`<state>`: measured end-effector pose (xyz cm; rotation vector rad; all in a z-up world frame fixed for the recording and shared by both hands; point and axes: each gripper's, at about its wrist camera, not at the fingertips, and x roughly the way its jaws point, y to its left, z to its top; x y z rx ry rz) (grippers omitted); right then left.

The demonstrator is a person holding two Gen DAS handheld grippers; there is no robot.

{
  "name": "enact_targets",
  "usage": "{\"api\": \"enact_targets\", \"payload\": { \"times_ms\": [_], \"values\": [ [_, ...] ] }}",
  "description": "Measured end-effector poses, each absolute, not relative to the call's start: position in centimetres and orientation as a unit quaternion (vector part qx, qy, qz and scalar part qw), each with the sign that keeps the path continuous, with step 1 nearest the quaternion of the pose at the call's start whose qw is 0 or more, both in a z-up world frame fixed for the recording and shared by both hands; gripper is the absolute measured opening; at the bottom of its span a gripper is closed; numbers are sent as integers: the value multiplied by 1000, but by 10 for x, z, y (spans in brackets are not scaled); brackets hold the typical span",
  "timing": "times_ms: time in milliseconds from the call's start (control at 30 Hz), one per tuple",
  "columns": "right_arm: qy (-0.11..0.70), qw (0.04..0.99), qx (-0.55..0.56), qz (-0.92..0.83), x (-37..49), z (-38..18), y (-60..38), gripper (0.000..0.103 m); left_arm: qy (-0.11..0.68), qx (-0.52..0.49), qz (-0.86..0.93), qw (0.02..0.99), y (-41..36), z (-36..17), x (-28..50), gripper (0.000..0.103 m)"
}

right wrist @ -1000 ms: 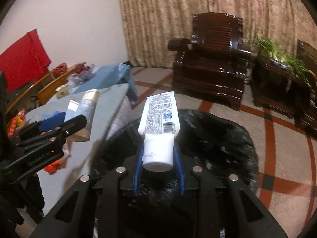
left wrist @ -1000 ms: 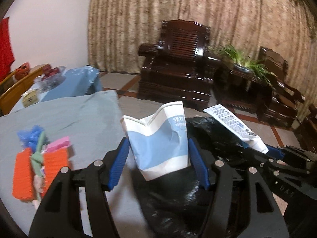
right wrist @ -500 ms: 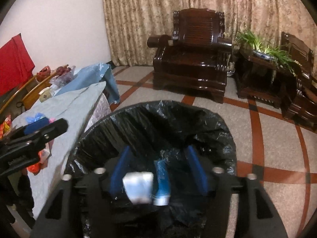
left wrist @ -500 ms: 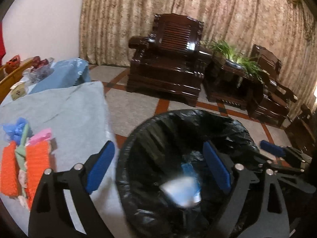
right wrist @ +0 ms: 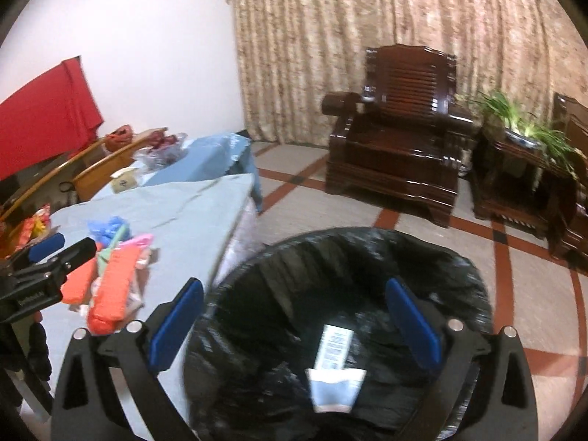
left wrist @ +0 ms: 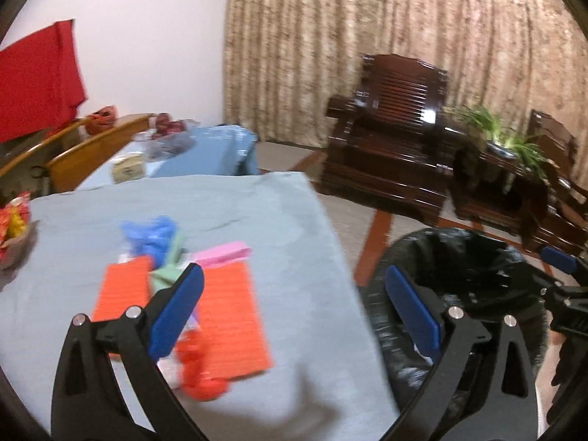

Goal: Collect trash
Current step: 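Move both open tools back over the trash pile on the table, then grasp an orange foam net with the right tool while the left tool grasps another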

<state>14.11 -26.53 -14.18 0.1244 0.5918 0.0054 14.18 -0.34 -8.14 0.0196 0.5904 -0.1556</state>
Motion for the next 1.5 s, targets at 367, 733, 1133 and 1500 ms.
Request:
{"api": "enact_targets", "payload": {
  "times_ms": [367,733,1133,1500],
  "values": [
    [290,952,36,86,171,-139,-176,97,292,-13,18,956,94,-83,126,96],
    [303,943,8,138,205,-166,-89,97,307,-20,67,949,155,-106,127,96],
    [346,922,-7,172,235,-210,-38,72,329,-31,79,941,179,-138,136,96],
    [378,902,0,211,241,-230,-32,20,353,-36,68,933,179,-160,150,94]
  ]
}}
